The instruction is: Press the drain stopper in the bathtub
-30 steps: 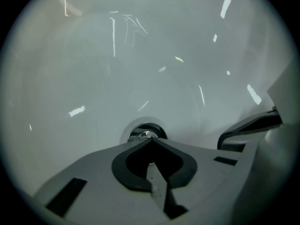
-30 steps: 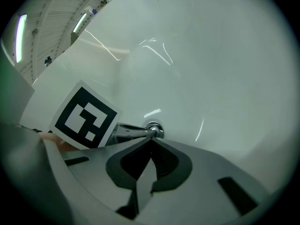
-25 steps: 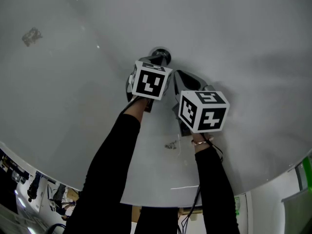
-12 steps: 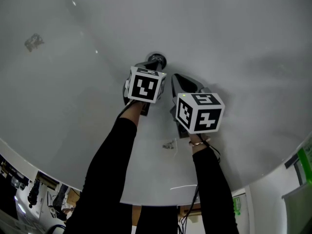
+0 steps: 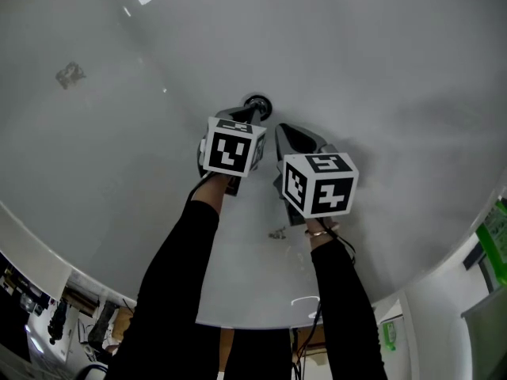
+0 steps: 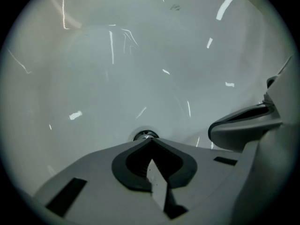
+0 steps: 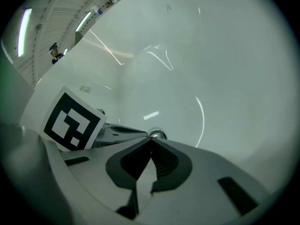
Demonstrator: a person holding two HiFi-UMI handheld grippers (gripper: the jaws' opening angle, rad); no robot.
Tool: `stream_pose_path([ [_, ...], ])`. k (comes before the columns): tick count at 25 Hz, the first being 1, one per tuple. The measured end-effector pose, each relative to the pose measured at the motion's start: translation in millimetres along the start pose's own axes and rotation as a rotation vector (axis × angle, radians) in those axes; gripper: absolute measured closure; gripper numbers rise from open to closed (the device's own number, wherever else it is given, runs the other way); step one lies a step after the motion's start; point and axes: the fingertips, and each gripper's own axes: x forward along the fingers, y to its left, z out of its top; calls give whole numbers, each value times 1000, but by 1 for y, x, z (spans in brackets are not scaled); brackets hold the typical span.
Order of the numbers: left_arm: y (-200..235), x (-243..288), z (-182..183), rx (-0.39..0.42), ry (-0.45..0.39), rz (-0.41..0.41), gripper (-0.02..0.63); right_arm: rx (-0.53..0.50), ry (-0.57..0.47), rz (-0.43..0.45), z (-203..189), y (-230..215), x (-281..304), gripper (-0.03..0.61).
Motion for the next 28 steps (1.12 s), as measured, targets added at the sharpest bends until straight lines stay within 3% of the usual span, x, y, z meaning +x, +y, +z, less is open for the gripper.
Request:
stream_pose_path([
  [28, -23, -105, 17, 74, -29, -15, 606, 22, -25, -17, 10, 34, -50, 577],
])
